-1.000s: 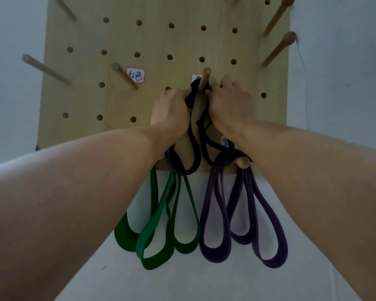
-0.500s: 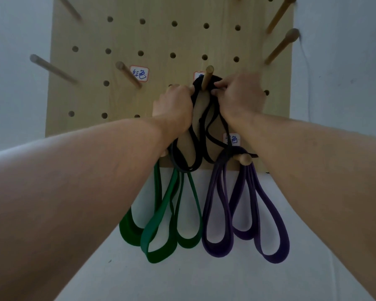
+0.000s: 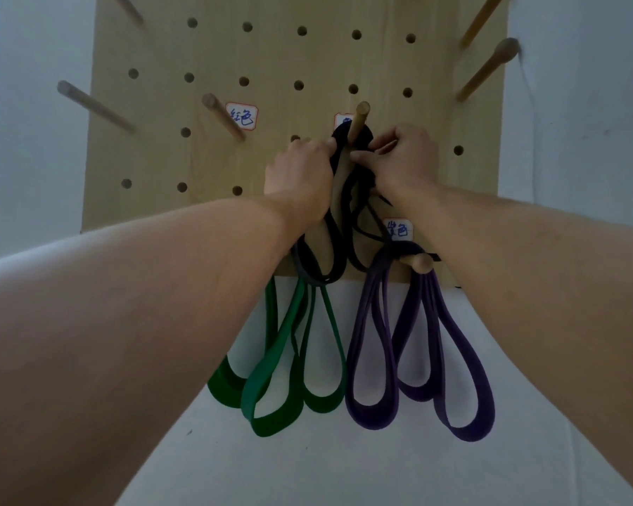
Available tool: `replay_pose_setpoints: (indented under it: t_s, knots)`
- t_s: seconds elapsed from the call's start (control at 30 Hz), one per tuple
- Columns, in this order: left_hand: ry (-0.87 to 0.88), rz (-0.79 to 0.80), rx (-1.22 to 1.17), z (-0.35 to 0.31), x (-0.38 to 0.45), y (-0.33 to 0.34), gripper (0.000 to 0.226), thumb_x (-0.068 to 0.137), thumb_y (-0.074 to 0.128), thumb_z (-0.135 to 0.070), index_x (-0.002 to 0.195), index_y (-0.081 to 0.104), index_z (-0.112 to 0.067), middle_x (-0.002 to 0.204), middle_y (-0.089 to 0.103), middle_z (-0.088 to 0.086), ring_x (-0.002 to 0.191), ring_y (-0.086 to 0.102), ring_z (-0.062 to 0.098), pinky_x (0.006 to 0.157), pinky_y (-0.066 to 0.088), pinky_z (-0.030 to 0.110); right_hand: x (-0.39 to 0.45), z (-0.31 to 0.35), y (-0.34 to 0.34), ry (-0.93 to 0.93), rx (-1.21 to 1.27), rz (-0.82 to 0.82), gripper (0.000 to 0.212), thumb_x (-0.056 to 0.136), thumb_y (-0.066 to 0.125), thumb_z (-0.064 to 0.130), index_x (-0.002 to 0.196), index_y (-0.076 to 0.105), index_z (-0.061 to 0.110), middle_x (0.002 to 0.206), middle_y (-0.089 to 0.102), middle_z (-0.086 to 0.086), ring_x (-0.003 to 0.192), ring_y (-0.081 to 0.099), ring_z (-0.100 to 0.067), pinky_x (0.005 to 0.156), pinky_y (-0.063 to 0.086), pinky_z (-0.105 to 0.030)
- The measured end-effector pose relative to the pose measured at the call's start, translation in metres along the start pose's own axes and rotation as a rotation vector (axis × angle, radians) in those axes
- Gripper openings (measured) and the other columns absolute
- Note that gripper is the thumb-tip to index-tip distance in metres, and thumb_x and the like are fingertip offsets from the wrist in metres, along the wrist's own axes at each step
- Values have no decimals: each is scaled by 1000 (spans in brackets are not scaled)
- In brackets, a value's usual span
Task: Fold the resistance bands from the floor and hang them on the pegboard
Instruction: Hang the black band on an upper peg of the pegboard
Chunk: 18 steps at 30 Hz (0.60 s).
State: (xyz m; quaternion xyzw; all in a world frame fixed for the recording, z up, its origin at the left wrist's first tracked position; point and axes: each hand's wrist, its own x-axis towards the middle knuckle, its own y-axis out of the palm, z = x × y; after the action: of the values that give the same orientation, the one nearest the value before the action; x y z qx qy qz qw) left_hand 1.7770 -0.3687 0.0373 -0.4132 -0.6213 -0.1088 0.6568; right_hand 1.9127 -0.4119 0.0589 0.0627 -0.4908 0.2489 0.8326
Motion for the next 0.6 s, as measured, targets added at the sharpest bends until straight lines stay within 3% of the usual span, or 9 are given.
replay_pose_setpoints:
  t_s: [0.1,0.17,0.23,0.3,0.37,0.43,0.6]
  knots:
    - [-31,68,16,-4,3,-5,46,101,46,-2,140,53,-23,111,58,8,99,60,28,80,54,42,1,11,3,88,-32,58,29,84,86,26,83,57,24,87,65,5,90,70,-17,85,63,-44]
    - [-10,174,-7,-6,9,-9,45,98,52,-4,139,51,-23,106,58,6,97,60,25,75,51,37,2,19,1,104,-149,92,24,87,83,27,94,62,18,94,65,4,95,68,-17,90,60,-38]
    - [-8,331,-99,-3,9,-15,48,98,56,-7,143,45,-19,110,61,7,106,63,29,84,53,37,-6,28,-2,112,-220,113,21,91,79,26,104,65,16,100,64,3,97,65,-16,88,54,-30]
    - [-38,411,-253,0,-3,-23,58,99,57,-14,151,33,-16,122,58,9,123,57,32,96,47,35,-18,31,-4,122,-181,81,16,95,73,18,111,70,16,106,68,2,104,67,-16,85,49,-25]
    - [-32,365,-294,5,-24,-31,75,99,57,-22,161,13,-19,148,47,10,137,44,32,107,38,41,-36,27,-5,121,-114,21,28,101,64,14,128,70,17,125,71,-1,119,65,-18,91,43,-19]
    - [4,265,-169,13,-49,-38,79,101,53,-31,163,4,-24,161,34,8,143,36,32,112,33,46,-61,20,-6,89,-75,-4,36,105,56,14,140,63,16,139,65,-3,130,59,-19,96,35,-16]
    - [0,216,-146,21,-93,-54,63,102,51,-38,159,27,-25,160,38,3,144,38,28,114,33,42,-119,18,2,9,-7,-46,35,104,60,20,137,66,13,138,67,-4,130,61,-20,116,38,-27]
